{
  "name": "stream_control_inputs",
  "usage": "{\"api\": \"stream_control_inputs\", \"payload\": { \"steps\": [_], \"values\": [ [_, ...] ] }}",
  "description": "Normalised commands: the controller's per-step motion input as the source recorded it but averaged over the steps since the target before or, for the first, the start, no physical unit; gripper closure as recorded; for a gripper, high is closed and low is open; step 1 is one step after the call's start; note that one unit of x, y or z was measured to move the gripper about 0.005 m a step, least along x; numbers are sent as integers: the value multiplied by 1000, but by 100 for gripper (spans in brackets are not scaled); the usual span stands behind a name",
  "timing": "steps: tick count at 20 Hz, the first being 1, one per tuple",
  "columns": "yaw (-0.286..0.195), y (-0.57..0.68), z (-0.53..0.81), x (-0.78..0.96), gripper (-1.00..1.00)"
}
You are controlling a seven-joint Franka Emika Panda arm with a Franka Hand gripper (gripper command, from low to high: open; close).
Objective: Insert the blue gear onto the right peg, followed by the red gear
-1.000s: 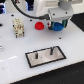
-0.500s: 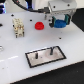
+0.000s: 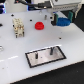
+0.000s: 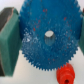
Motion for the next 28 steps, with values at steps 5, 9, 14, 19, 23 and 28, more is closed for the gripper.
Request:
{"api": "stream_control_inputs", "payload": {
  "steps": [5, 9, 14, 19, 23, 28],
  "values": [
    [0, -277, 397, 725, 100],
    [0, -306, 279, 756, 100],
    [0, -301, 144, 744, 100],
    [0, -247, 9, 663, 100],
    [0, -194, -9, 510, 100],
    [0, -203, -102, 385, 100]
  ]
}}
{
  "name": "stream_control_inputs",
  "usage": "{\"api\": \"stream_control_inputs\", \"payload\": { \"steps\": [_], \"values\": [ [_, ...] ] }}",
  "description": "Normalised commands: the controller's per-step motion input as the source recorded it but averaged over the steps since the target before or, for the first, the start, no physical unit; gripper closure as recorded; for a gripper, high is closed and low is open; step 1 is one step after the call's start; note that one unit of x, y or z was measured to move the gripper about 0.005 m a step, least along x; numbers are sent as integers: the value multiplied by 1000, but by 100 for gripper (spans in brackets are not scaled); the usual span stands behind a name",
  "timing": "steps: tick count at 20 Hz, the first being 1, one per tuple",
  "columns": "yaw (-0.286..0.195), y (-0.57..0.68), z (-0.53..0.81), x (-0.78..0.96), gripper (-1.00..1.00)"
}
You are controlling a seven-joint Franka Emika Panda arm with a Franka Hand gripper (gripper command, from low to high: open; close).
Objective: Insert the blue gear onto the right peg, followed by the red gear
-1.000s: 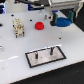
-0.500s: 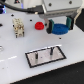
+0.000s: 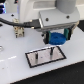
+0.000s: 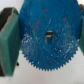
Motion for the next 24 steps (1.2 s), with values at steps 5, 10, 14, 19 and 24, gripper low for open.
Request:
{"api": "stream_control_inputs", "payload": {
  "steps": [5, 10, 14, 19, 24],
  "values": [
    [0, -111, -113, 304, 100],
    [0, -97, -150, 218, 100],
    [0, 6, -62, 283, 100],
    [0, 32, 89, 233, 100],
    [0, 74, 328, 395, 100]
  ]
}}
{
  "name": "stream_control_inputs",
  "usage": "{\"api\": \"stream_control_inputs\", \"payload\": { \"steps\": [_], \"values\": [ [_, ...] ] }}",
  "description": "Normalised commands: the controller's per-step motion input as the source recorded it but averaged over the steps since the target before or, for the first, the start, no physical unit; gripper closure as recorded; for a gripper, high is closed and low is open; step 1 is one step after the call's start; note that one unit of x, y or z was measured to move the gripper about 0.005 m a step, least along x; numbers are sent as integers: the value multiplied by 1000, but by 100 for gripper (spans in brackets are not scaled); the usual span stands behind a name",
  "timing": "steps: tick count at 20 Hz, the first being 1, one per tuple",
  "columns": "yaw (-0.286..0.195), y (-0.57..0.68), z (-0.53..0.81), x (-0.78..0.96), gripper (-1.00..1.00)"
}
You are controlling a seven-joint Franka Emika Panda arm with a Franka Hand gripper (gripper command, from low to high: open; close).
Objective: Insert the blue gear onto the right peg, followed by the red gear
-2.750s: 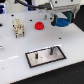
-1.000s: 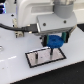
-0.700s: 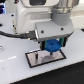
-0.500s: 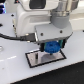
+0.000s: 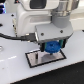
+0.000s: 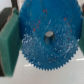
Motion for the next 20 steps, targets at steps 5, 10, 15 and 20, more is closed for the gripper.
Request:
{"api": "stream_control_inputs", "payload": {
  "steps": [5, 10, 15, 20],
  "values": [
    [0, 11, 197, 317, 100],
    [0, -88, -80, 159, 100],
    [0, -18, -138, 226, 100],
    [0, 6, 150, 253, 100]
  ]
}}
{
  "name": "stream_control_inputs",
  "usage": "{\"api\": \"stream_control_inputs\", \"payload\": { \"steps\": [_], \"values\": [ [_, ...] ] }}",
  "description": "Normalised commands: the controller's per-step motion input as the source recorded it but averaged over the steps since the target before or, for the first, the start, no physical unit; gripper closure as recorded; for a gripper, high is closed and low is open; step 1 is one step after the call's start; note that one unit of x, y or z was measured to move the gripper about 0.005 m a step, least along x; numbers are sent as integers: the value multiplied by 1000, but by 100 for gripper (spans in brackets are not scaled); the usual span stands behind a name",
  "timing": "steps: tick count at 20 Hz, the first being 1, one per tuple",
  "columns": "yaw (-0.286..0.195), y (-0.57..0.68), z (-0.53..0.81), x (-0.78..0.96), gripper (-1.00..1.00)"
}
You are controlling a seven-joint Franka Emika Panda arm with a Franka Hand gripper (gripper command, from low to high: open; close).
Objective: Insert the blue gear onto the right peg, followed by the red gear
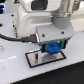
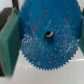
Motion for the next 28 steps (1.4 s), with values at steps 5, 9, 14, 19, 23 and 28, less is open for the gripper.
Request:
{"api": "stream_control_inputs", "payload": {
  "steps": [5, 9, 14, 19, 23, 28],
  "values": [
    [0, 24, -212, 45, 100],
    [0, 10, 27, 268, 100],
    [0, 13, -111, 208, 100],
    [0, 7, -203, 183, 100],
    [0, 23, -135, 109, 100],
    [0, 78, 61, 31, -100]
  ]
}}
